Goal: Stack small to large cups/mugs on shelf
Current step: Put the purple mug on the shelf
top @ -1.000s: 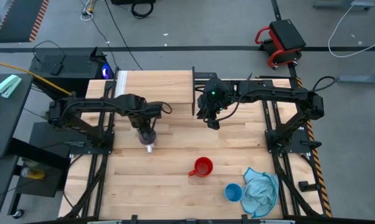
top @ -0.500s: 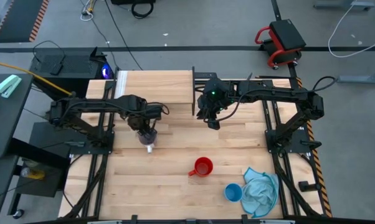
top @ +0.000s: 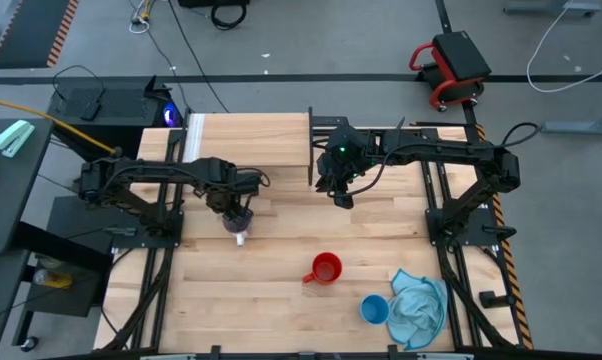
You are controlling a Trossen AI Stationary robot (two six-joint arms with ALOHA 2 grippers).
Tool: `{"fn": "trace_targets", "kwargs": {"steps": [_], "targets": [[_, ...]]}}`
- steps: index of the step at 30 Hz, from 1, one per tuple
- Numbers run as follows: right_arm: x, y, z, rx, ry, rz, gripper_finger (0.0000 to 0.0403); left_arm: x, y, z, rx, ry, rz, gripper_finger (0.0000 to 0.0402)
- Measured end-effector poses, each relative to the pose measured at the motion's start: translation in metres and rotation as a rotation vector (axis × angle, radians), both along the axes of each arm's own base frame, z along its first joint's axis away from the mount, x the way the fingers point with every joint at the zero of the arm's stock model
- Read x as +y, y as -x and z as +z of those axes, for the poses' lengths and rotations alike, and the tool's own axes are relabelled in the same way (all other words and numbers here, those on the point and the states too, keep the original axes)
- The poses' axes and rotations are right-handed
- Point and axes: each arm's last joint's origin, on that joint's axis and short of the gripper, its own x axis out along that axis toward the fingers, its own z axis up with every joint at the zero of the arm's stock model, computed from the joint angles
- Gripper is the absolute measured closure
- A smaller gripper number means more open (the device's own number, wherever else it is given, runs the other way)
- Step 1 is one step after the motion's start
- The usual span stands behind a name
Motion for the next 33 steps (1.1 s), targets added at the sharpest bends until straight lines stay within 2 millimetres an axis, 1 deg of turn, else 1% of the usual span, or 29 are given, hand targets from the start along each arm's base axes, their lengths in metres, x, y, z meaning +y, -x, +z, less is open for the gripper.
{"fn": "trace_targets", "kwargs": {"steps": [5,14,24,30,33], "targets": [[0.0000,0.0000,0.0000,0.000,0.000,0.000,0.0330,0.0008,-0.0007,0.0000,-0.008,-0.001,0.009,0.0300],[0.0000,0.0000,0.0000,0.000,0.000,0.000,0.0330,0.0013,-0.0013,-0.0010,-0.004,-0.001,0.032,0.0338],[0.0000,0.0000,0.0000,0.000,0.000,0.000,0.0330,0.0014,-0.0021,-0.0010,-0.012,-0.003,0.035,0.0345],[0.0000,0.0000,0.0000,0.000,0.000,0.000,0.0330,0.0016,-0.0025,-0.0010,-0.016,-0.006,0.039,0.0369],[0.0000,0.0000,0.0000,0.000,-0.001,-0.001,0.0330,0.0018,-0.0041,-0.0008,-0.032,-0.007,0.030,0.0373]]}}
